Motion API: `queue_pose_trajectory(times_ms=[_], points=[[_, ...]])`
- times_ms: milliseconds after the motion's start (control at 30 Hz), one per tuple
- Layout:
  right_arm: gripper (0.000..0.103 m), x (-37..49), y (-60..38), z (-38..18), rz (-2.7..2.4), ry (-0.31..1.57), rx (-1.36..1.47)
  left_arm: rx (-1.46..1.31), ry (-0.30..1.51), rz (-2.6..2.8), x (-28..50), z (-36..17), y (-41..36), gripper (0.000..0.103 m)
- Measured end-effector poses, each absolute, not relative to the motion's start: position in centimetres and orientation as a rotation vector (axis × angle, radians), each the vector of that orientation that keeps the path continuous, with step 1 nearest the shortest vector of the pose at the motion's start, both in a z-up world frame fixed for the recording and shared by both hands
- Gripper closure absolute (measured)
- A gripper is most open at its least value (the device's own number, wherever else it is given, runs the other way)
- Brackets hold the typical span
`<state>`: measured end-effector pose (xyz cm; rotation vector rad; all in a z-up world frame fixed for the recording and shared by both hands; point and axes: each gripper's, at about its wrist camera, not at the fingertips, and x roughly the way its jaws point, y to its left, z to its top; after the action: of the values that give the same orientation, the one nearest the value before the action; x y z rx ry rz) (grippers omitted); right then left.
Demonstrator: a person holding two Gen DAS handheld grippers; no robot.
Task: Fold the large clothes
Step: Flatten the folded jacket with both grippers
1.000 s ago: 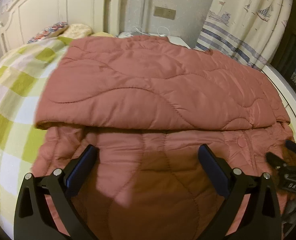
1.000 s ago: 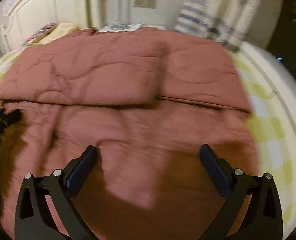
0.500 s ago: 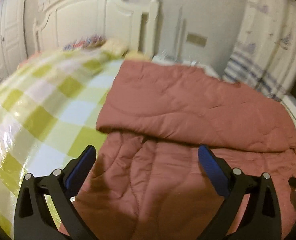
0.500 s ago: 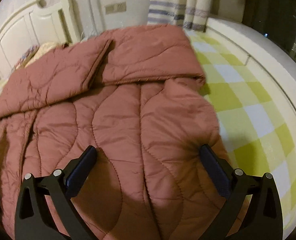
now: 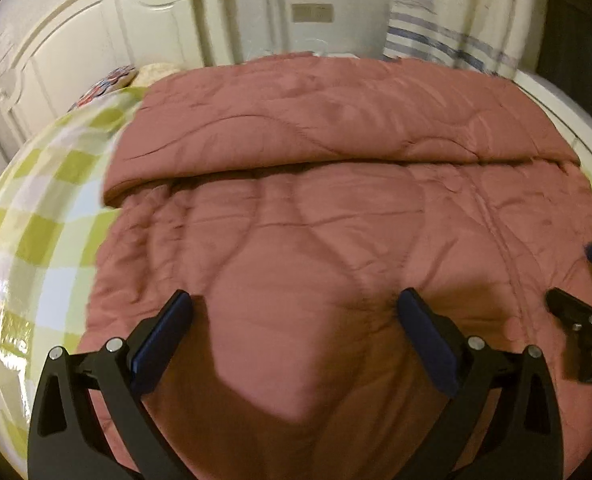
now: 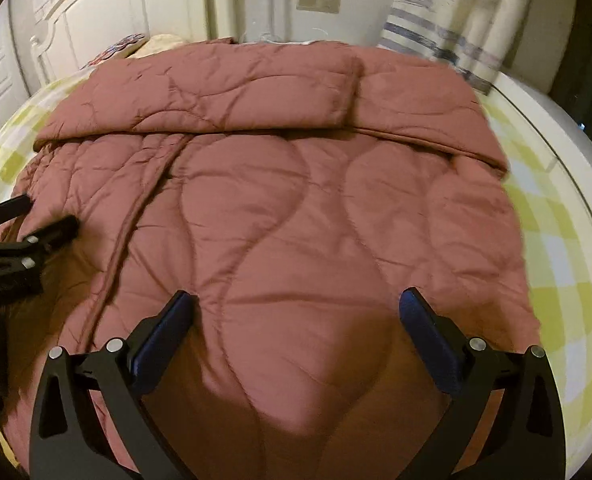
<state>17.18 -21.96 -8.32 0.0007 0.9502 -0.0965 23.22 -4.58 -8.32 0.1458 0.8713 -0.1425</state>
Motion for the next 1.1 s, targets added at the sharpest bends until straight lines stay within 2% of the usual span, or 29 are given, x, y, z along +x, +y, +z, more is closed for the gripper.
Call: queue_pose_trajectory(times_ms=[233, 333, 533, 633, 700, 867, 1100], points=[[0.005, 13.7, -27.9, -8.5, -0.214, 0.940, 0.122, -0.020, 0.876, -0.091, 21.8, -8.2, 2.3, 0.002], [0.005, 13.7, -28.1, -8.3, -0.221, 0.939, 0.131, -0.034, 0.888, -0.067, 22.3, -8.2, 3.0, 0.002], [0.005, 12.5, -22.8, -6.4, -0.063, 0.832, 0.008, 0.085, 0.754, -0.225, 18.0, -6.3, -2.1, 0.002], [0.005, 12.8, -19.4, -8.2, 0.032, 0.903, -0.117, 0.281, 0.769, -0.249, 16.7, -7.9, -6.2, 0.002], [0.005, 12.9, -19.4, -8.7, 0.038, 0.879, -0.100, 0.380, 0.786, -0.230, 16.8, -8.7, -7.8, 0.002], [0.005, 12.8, -21.3, -8.2, 0.019, 0.912, -0.050, 0.171, 0.893, -0.277, 18.9, -9.0, -4.1, 0.002], [0.005, 9.0, -27.5, -8.6, -0.154, 0.891, 0.045, 0.039, 0.891, -0.201, 17.5, -9.2, 2.8, 0.002]])
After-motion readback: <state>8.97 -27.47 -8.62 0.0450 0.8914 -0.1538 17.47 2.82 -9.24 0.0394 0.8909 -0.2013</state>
